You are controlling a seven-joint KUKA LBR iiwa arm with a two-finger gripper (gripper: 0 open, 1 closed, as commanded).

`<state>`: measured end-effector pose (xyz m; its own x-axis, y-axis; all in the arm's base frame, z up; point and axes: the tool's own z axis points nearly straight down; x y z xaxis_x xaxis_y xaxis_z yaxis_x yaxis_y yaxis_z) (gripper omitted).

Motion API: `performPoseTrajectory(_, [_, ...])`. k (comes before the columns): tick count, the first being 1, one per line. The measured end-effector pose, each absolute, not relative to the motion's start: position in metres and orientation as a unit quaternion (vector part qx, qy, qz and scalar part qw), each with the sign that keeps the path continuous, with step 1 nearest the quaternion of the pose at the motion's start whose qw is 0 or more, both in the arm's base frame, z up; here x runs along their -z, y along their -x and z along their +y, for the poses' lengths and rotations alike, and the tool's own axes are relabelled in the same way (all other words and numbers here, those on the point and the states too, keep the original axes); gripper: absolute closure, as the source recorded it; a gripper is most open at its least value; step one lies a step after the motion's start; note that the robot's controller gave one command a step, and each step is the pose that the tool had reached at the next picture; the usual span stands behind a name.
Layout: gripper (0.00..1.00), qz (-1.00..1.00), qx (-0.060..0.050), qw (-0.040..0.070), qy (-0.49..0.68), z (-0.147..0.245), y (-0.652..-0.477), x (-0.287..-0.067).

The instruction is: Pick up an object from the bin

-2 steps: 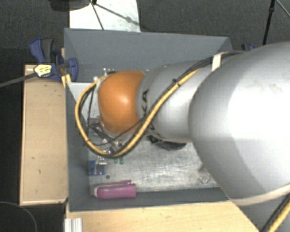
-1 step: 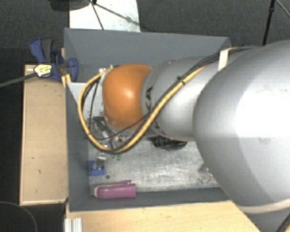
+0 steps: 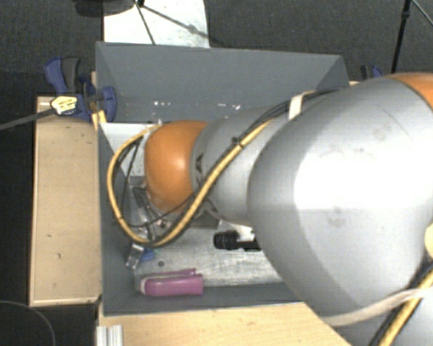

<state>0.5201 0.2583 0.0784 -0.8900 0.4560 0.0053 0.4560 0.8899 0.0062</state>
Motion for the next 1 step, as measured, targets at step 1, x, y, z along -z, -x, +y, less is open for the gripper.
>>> performPoseTrajectory(1, [0.0, -0.953, 0.001, 0.004, 0.303, 0.2538, -0.5149, -0.0785])
